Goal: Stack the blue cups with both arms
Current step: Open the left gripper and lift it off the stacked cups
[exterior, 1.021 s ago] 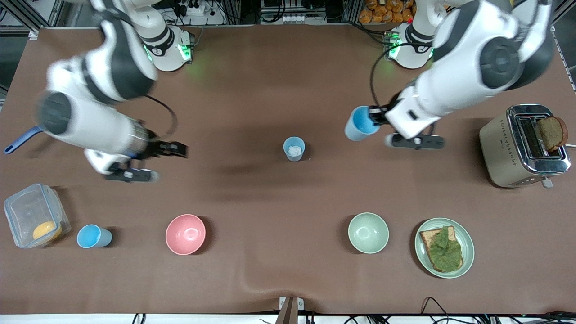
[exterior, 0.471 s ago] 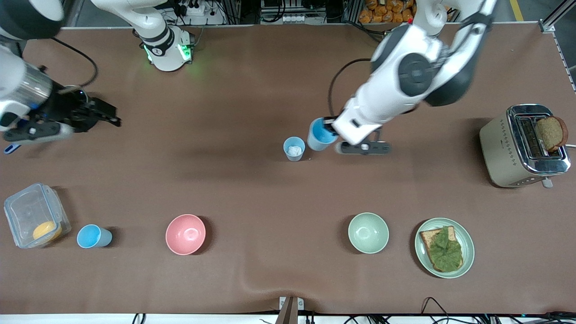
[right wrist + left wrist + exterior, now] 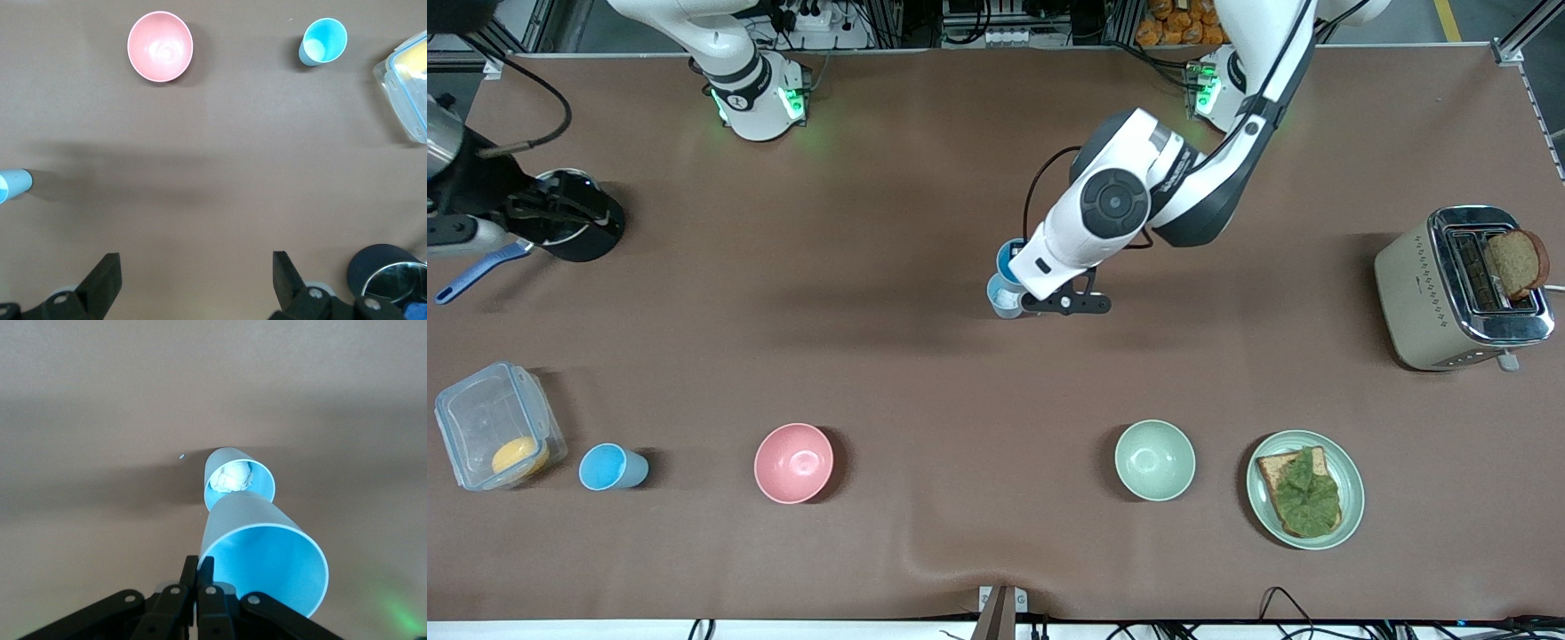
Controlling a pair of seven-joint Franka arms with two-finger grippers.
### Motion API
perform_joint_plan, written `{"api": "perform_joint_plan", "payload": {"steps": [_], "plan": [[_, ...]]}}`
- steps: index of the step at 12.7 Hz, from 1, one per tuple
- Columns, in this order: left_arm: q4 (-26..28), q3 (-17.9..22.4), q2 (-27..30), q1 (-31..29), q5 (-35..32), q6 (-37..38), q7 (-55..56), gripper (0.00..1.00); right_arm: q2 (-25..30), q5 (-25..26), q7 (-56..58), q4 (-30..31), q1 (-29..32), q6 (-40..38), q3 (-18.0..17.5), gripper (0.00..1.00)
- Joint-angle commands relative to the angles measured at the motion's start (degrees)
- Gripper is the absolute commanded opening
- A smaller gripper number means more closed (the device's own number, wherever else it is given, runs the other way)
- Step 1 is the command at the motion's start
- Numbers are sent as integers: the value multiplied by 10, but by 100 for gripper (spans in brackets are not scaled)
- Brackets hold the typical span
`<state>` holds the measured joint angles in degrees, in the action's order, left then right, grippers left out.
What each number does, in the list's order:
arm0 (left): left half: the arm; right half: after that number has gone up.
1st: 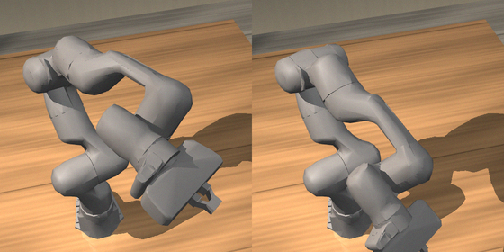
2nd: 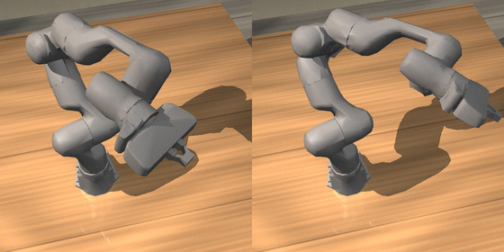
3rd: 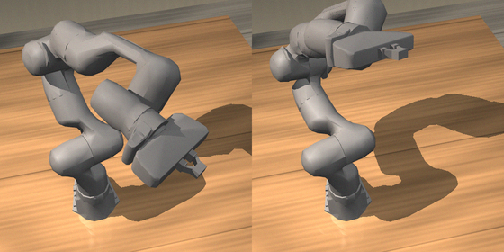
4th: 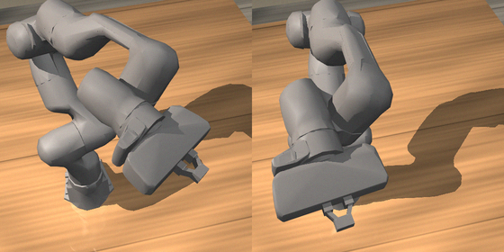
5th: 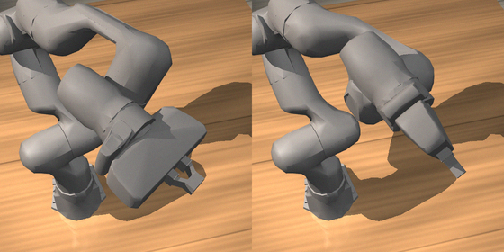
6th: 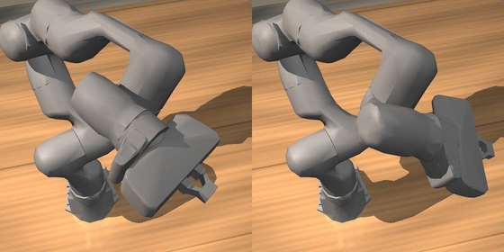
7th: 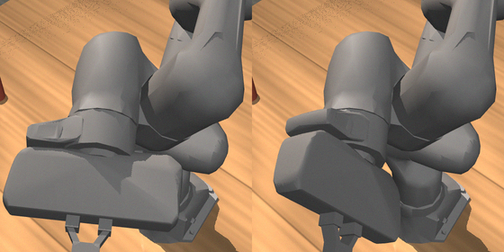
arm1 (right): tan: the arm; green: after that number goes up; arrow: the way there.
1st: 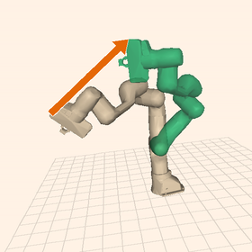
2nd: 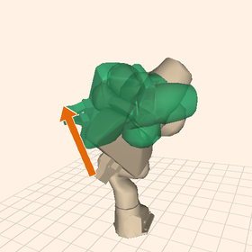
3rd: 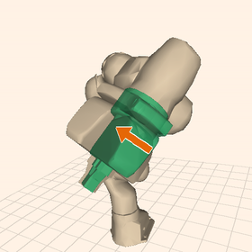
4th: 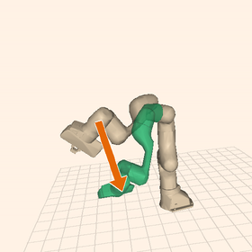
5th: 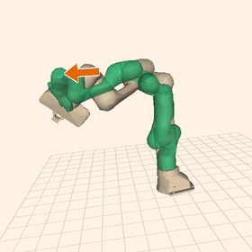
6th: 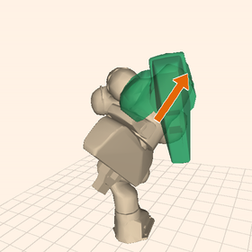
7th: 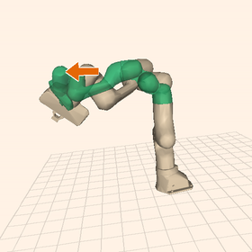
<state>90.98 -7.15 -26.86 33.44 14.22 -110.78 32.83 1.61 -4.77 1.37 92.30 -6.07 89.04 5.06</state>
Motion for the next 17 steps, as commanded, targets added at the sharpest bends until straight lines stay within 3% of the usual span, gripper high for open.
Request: {"api": "perform_joint_plan", "payload": {"steps": [1, 9, 14, 15, 16, 17], "plan": [[-5, 1, -17, 15, -30, -15, 8, 0, -38, 8, -10, -38, 18, -15, -10, 100], [-8, 1, -57, 30, -63, -87, 5, 0, -43, 11, -13, -40, 18, -11, -11, 100], [-5, 0, -58, 38, -63, -87, 30, 0, -51, 20, -15, -59, 18, -10, -11, 100], [-5, 0, -55, 37, -63, -81, 31, 39, -55, 24, -10, -61, 18, -10, -11, 100], [-5, 0, -49, 35, -63, -78, 31, 99, -57, 25, -12, -61, 13, -10, -11, 100], [-6, 0, -43, 33, -63, -66, 33, 100, -60, 25, -13, -61, 14, -9, -12, 100]]}}
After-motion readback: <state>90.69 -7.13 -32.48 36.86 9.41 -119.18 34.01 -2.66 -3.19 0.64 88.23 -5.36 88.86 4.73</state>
